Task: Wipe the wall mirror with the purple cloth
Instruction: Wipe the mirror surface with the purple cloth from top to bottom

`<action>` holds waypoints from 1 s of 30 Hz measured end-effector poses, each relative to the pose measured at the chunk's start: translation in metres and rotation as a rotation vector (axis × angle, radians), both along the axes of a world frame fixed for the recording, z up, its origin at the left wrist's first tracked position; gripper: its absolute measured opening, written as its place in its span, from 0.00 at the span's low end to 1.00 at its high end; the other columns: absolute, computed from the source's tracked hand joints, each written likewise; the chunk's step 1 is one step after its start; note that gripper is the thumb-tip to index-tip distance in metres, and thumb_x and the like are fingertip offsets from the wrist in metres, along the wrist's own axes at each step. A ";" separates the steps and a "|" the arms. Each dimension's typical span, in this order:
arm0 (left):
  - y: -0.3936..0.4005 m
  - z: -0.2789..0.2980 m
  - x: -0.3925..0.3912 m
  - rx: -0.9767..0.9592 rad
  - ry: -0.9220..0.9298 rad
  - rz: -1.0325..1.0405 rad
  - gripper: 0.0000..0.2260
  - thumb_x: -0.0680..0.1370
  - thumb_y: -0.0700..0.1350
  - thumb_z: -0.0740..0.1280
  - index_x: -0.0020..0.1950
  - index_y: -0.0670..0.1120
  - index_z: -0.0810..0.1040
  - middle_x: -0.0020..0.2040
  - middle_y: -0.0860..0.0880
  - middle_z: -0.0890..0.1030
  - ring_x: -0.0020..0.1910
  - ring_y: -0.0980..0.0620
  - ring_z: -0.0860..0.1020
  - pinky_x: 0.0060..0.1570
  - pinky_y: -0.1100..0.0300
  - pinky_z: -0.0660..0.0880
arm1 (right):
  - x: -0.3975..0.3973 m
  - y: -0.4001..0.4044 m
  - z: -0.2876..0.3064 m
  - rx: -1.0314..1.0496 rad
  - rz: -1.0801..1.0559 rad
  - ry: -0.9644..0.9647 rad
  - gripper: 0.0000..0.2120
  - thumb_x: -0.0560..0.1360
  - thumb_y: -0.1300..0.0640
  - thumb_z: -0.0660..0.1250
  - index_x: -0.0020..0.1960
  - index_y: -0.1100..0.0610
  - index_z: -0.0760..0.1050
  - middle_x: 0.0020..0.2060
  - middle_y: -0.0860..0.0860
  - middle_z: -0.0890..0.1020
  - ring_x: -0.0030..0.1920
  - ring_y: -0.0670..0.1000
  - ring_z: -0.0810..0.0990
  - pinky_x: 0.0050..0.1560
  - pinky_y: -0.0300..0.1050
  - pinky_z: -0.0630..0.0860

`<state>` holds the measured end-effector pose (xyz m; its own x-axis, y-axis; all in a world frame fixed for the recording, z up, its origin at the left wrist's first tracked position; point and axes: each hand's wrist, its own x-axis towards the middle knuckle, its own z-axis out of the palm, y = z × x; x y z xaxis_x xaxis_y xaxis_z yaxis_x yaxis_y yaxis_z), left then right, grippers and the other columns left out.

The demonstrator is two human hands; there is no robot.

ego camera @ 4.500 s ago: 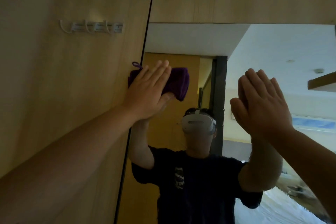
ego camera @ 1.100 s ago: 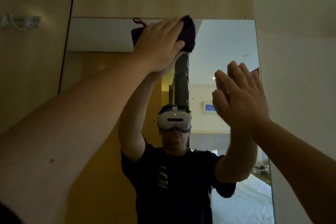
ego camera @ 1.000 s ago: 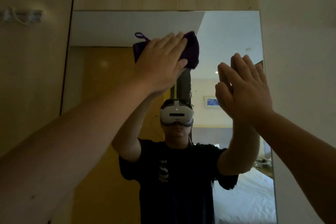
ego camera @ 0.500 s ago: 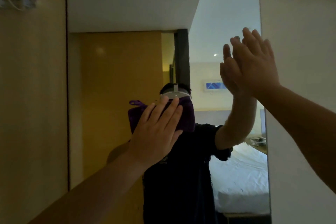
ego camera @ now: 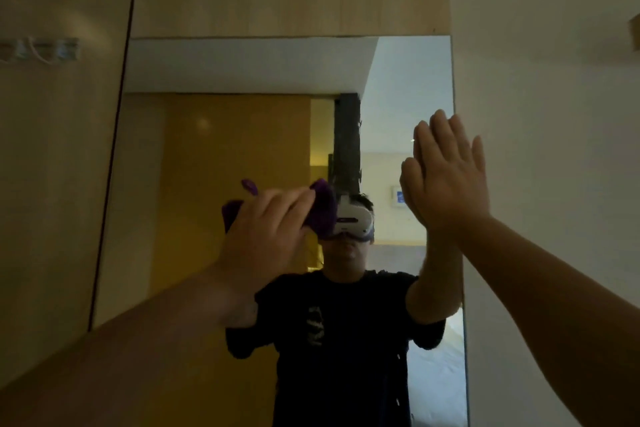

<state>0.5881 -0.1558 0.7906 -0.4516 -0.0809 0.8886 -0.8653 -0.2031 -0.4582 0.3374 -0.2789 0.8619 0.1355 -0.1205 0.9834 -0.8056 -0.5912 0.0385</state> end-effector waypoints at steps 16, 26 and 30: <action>-0.023 0.254 -0.075 0.178 0.196 0.088 0.25 0.85 0.51 0.51 0.81 0.45 0.53 0.80 0.46 0.59 0.78 0.45 0.58 0.75 0.47 0.56 | 0.001 -0.011 0.000 -0.051 0.067 0.001 0.28 0.82 0.44 0.44 0.79 0.55 0.55 0.80 0.56 0.54 0.80 0.58 0.45 0.77 0.63 0.48; -0.024 0.108 -0.059 0.189 0.089 0.068 0.25 0.85 0.53 0.49 0.79 0.44 0.60 0.79 0.45 0.61 0.78 0.46 0.59 0.75 0.48 0.55 | 0.000 -0.001 -0.002 -0.040 0.104 -0.016 0.25 0.83 0.48 0.47 0.78 0.55 0.57 0.80 0.55 0.53 0.80 0.57 0.46 0.78 0.62 0.48; -0.019 0.032 -0.046 0.196 0.043 0.085 0.25 0.85 0.54 0.50 0.78 0.44 0.62 0.79 0.44 0.62 0.77 0.46 0.60 0.74 0.47 0.55 | -0.001 -0.001 0.000 -0.044 0.115 -0.015 0.25 0.83 0.48 0.48 0.77 0.56 0.58 0.79 0.56 0.54 0.80 0.58 0.47 0.77 0.62 0.48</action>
